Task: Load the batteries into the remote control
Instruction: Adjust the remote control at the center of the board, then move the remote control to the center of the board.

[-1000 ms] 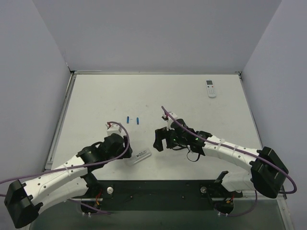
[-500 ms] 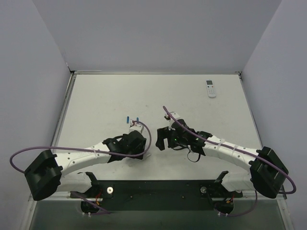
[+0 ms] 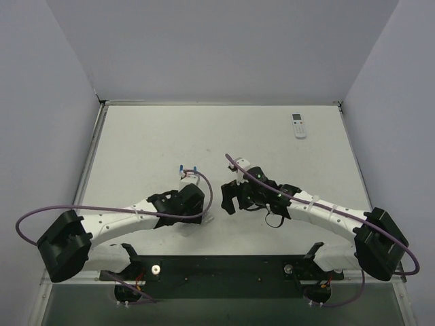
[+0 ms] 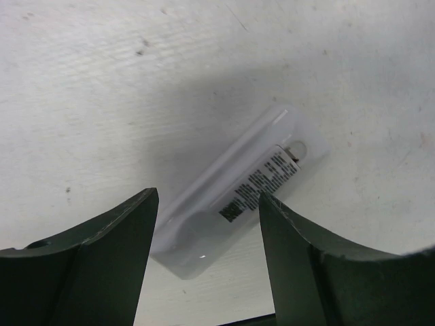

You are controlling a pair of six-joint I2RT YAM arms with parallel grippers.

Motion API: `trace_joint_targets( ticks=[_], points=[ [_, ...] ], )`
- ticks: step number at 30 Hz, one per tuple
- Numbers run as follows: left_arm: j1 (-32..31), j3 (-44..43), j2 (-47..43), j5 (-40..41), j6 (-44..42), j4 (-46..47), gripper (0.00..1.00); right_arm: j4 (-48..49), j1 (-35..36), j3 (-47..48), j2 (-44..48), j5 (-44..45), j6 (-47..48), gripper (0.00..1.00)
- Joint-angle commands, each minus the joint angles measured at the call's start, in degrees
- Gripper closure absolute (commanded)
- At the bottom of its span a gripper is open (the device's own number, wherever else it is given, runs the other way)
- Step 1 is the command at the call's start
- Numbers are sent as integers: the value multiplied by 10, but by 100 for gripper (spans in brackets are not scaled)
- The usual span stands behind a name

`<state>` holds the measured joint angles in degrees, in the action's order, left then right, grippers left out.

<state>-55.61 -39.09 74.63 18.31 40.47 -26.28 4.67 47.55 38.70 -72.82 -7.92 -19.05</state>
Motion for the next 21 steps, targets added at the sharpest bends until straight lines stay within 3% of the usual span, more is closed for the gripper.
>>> trace_joint_targets(
  ticks=[1, 4, 10, 14, 21],
  points=[
    [54, 18, -93, 33, 42, -12, 29, 15, -1, 39, -14, -60, 127, 18],
    [115, 41, -207, 34, 39, -36, 28, 8, 7, 68, -42, -129, 242, 18],
    [220, 14, -415, 40, -25, -125, 28, -104, 39, 186, -150, -166, 362, 15],
    [230, -19, -528, 114, -52, -184, 28, -175, 89, 252, -224, -153, 481, 16],
    [229, -5, -682, 200, -75, -193, 28, -267, 136, 364, -339, -141, 544, 16]
  ],
)
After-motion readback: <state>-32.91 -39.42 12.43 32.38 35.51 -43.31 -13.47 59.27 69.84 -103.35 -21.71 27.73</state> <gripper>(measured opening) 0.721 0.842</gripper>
